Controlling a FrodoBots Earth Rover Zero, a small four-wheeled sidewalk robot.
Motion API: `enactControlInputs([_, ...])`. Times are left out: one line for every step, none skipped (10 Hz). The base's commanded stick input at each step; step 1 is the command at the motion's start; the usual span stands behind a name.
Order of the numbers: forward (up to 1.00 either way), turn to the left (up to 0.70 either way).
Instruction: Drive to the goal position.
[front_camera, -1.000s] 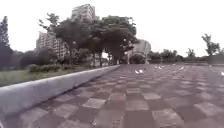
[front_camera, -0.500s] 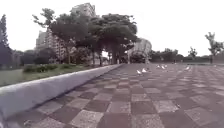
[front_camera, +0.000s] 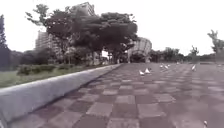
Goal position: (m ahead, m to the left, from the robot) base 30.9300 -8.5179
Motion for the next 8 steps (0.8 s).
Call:
enactControlInputs([1.00,0.00])
enactControlInputs([1.00,0.00])
enactControlInputs([1.00,0.00])
enactControlInputs([1.00,0.00])
enactControlInputs([1.00,0.00])
enactControlInputs([1.00,0.00])
enactControlInputs([1.00,0.00])
enactControlInputs([1.00,0.00])
